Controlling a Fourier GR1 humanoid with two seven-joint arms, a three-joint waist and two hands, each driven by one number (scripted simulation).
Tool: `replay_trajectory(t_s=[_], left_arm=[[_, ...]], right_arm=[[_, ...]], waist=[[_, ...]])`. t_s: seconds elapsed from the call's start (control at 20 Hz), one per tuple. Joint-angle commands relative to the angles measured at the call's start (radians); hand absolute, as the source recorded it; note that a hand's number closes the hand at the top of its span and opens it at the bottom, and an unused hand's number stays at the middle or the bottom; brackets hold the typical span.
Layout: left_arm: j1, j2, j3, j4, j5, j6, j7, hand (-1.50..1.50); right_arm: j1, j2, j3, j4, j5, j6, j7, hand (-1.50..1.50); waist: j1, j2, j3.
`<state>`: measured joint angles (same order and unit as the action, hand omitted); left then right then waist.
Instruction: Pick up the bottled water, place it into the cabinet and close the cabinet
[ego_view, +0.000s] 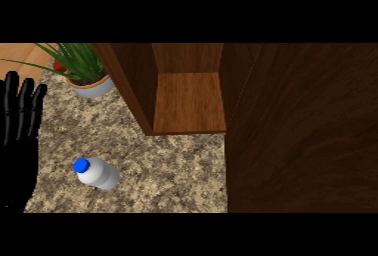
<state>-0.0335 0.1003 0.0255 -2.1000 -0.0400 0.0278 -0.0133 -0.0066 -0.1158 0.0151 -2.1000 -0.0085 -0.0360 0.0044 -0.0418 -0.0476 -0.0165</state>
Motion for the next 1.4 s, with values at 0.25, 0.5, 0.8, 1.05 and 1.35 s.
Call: replay_trajectory(t_s=[0.25,0.5,0.8,1.05,1.35], left_arm=[[0.074,0.182,0.072,0.023,0.459,-0.423,-0.062,-1.50],[0.219,0.260,0.134,0.025,0.785,-0.531,0.118,-1.50],[0.277,0.371,0.281,0.057,1.006,-0.612,0.192,-1.50],[0.340,0.399,0.358,0.029,1.105,-0.661,0.256,-1.50],[0.342,0.348,0.350,0.018,1.018,-0.670,0.315,-1.50]], right_arm=[[0.161,0.000,0.040,-0.088,0.016,0.034,-0.041,-1.50],[0.220,-0.015,0.167,-0.185,-0.068,0.129,0.061,-1.50],[0.247,0.005,0.268,-0.319,-0.002,0.094,0.183,-1.50],[0.290,0.036,0.376,-0.372,0.096,0.068,0.195,-1.50],[0.214,0.045,0.366,-0.381,0.086,0.035,0.289,-1.50]], waist=[[0.032,0.044,0.013],[0.054,0.039,0.015],[0.045,0.045,0.016],[0.044,0.045,0.016],[0.045,0.046,0.016]])
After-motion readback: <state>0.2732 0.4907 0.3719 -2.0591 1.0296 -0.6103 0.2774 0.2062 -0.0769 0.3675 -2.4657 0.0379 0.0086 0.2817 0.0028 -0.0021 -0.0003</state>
